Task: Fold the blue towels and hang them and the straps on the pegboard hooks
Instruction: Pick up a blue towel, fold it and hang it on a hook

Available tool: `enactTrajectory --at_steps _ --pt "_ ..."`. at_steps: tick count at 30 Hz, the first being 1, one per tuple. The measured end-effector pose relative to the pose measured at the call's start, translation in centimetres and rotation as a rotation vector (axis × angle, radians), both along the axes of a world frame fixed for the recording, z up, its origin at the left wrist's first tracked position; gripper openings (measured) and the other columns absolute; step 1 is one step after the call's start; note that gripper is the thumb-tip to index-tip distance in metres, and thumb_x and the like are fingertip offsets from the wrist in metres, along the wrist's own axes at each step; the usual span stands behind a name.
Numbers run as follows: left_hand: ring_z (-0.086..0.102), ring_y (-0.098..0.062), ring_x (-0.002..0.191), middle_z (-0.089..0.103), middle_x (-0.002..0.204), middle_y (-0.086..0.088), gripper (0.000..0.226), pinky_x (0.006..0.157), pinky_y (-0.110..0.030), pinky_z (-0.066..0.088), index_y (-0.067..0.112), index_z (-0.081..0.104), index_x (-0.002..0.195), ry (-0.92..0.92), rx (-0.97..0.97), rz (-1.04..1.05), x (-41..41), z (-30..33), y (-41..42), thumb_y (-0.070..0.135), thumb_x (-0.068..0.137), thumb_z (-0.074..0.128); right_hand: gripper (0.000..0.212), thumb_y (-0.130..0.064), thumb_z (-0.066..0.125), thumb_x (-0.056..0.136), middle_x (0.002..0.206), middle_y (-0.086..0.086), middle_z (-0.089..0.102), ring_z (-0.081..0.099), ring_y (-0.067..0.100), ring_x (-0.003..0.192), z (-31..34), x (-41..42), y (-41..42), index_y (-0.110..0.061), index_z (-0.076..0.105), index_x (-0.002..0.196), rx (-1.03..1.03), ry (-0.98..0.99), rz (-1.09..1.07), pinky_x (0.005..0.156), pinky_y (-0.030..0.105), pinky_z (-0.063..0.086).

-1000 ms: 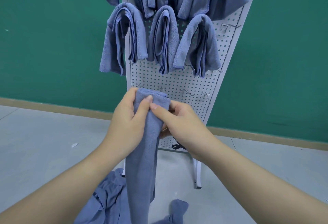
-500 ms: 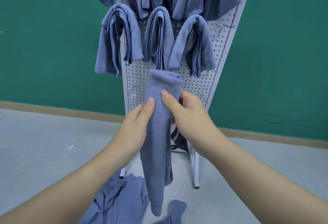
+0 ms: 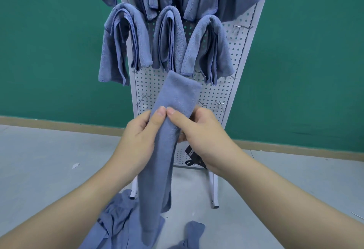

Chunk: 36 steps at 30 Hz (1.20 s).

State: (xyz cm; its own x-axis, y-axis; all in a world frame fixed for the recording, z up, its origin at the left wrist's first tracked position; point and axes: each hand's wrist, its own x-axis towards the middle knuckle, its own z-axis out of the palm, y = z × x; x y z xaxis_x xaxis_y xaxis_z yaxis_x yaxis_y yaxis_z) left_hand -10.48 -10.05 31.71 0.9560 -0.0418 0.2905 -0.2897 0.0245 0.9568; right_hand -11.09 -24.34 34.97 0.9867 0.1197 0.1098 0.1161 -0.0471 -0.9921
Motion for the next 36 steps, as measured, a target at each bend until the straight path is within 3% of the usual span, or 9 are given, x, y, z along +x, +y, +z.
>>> enactTrajectory --at_steps 5,9,14,19,22,24,28,33,36 --pt "0.076 -0.018 0.087 0.08 0.096 -0.005 0.046 0.082 -0.037 0.06 0.01 0.074 0.103 0.13 0.106 -0.142 -0.6 0.5 0.4 0.048 0.079 0.068 0.021 -0.021 0.061 0.104 0.107 0.009 0.079 0.075 0.025 0.103 1.4 0.4 -0.9 -0.006 0.069 0.114 0.16 -0.037 -0.115 0.091 0.044 0.061" --pt "0.075 -0.012 0.081 0.08 0.094 0.001 0.043 0.073 -0.028 0.057 0.015 0.074 0.102 0.18 0.205 -0.207 -0.8 0.3 0.4 0.048 0.075 0.072 0.016 -0.02 0.058 0.105 0.097 -0.001 0.08 0.076 0.012 0.089 3.0 0.6 -2.0 -0.01 0.068 0.114 0.304 -0.078 -0.178 0.071 0.026 0.059" --pt "0.07 -0.005 0.071 0.078 0.085 0.008 0.036 0.065 -0.02 0.051 0.02 0.075 0.093 0.166 0.246 -0.241 -0.8 0.4 0.1 0.053 0.077 0.07 0.011 -0.019 0.059 0.105 0.091 -0.004 0.078 0.074 0.008 0.081 4.2 0.8 -3.1 -0.013 0.068 0.108 0.402 -0.117 -0.272 0.066 0.025 0.059" --pt "0.067 -0.01 0.073 0.078 0.094 -0.007 0.058 0.073 -0.031 0.053 0.013 0.075 0.095 0.128 0.36 -0.232 0.0 -0.1 0.7 0.067 0.076 0.078 0.007 -0.019 0.06 0.105 0.093 -0.006 0.077 0.073 0.007 0.079 4.8 1.0 -3.9 -0.016 0.066 0.107 0.469 -0.154 -0.358 0.064 0.025 0.058" --pt "0.064 -0.01 0.069 0.078 0.088 -0.006 0.068 0.071 -0.032 0.051 0.013 0.073 0.091 0.155 0.424 -0.239 0.2 -0.3 1.1 0.076 0.065 0.071 0.006 -0.019 0.06 0.105 0.09 -0.007 0.077 0.072 0.006 0.077 4.6 1.0 -3.8 -0.017 0.066 0.105 0.479 -0.135 -0.365 0.062 0.024 0.057" --pt "0.064 -0.008 0.069 0.077 0.084 -0.003 0.065 0.071 -0.029 0.051 0.014 0.073 0.089 0.184 0.466 -0.25 0.2 -0.3 1.2 0.075 0.068 0.074 0.006 -0.019 0.06 0.105 0.087 -0.009 0.077 0.072 0.005 0.075 4.5 1.0 -3.6 -0.018 0.066 0.103 0.478 -0.125 -0.363 0.062 0.024 0.058" --pt "0.067 0.001 0.066 0.075 0.075 0.014 0.035 0.065 -0.017 0.05 0.029 0.077 0.075 0.23 0.525 -0.246 0.0 0.1 1.5 0.064 0.069 0.075 0.008 -0.019 0.06 0.105 0.081 -0.01 0.076 0.071 0.005 0.073 4.6 1.1 -3.5 -0.019 0.065 0.099 0.478 -0.143 -0.373 0.062 0.025 0.058" --pt "0.064 -0.008 0.064 0.076 0.075 0.007 0.054 0.065 -0.027 0.05 0.012 0.075 0.082 0.237 0.629 -0.169 0.6 -0.3 2.2 0.064 0.072 0.084 0.007 -0.021 0.06 0.105 0.088 -0.007 0.075 0.07 0.005 0.072 4.6 1.2 -3.6 -0.018 0.066 0.103 0.512 -0.129 -0.414 0.059 0.023 0.055" --pt "0.061 -0.016 0.066 0.072 0.076 0.0 0.049 0.065 -0.032 0.05 0.012 0.072 0.083 0.19 0.823 -0.123 0.9 -1.1 2.5 0.06 0.076 0.082 0.008 -0.023 0.06 0.105 0.091 -0.006 0.075 0.07 0.005 0.071 4.7 1.3 -4.0 -0.019 0.066 0.106 0.53 -0.106 -0.44 0.057 0.022 0.053"
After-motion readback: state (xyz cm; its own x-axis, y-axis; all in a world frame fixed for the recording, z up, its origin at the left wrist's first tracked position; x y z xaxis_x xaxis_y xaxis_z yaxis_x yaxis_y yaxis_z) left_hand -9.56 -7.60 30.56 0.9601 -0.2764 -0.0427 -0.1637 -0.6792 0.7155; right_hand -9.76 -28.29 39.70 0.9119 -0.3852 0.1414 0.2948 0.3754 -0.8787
